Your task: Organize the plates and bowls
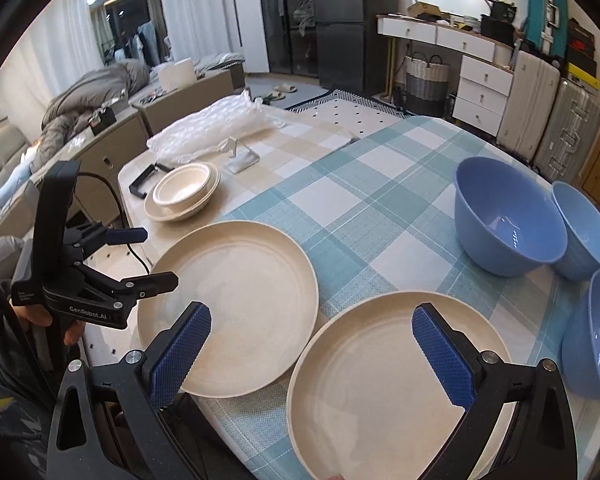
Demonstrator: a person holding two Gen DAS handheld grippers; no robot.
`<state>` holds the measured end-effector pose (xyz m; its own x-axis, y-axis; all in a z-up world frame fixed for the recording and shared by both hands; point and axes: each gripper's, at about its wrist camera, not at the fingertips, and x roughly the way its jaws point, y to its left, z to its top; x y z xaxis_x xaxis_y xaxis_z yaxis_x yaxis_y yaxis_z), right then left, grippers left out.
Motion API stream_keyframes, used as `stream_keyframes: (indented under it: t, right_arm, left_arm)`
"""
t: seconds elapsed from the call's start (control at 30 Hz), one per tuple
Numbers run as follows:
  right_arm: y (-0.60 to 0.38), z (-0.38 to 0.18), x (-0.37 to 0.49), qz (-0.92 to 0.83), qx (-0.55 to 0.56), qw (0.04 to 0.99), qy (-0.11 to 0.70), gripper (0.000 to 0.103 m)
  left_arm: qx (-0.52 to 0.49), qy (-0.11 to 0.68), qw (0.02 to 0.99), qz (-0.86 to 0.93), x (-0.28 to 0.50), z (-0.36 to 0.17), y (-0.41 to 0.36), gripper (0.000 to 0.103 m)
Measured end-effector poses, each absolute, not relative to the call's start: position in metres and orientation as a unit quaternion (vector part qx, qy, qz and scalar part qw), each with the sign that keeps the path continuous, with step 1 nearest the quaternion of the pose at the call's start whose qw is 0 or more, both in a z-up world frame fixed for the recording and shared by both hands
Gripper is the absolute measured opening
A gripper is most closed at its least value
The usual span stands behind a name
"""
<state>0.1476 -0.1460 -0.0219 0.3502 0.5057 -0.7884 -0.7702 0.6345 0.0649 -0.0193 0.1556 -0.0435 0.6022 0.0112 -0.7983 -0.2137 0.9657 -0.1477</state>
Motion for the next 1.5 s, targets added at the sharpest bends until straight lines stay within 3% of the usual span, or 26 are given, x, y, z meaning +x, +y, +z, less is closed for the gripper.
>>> stream_keyframes:
  t: [0.6,0.87,0.93,1.0,1.13,1.5]
  right_arm:
    - [-0.086,-0.057,0.171,0.428,-0.222,0.754,0.446,0.103]
    - [-0.071,-0.074,0.178,0.433,-0.237,0.729,0.474,0.102]
    - [-0.068,-0.077,0.179,0.434,-0.244,0.723,0.478,0.099]
    - [-0.065,-0.081,0.18,0.434,-0.25,0.717,0.484,0.085]
    - [-0.06,-0.09,0.185,0.432,-0.253,0.706,0.5,0.079]
    - [-0.055,-0.109,0.195,0.409,-0.266,0.701,0.52,0.043]
  left_arm:
    - [-0.131,0.459,0.877,0.045,-0.026,-0.069,0.16,0.1]
    - [-0.125,0.467,0.874,0.041,-0.024,-0.079,0.155,0.087]
    - [-0.128,0.467,0.874,0.042,-0.024,-0.08,0.156,0.082]
    - [-0.136,0.463,0.875,0.044,-0.026,-0.08,0.159,0.07]
    - [-0.141,0.466,0.873,0.041,-0.026,-0.082,0.159,0.059]
    - [-0.141,0.462,0.874,0.048,-0.028,-0.083,0.159,0.047]
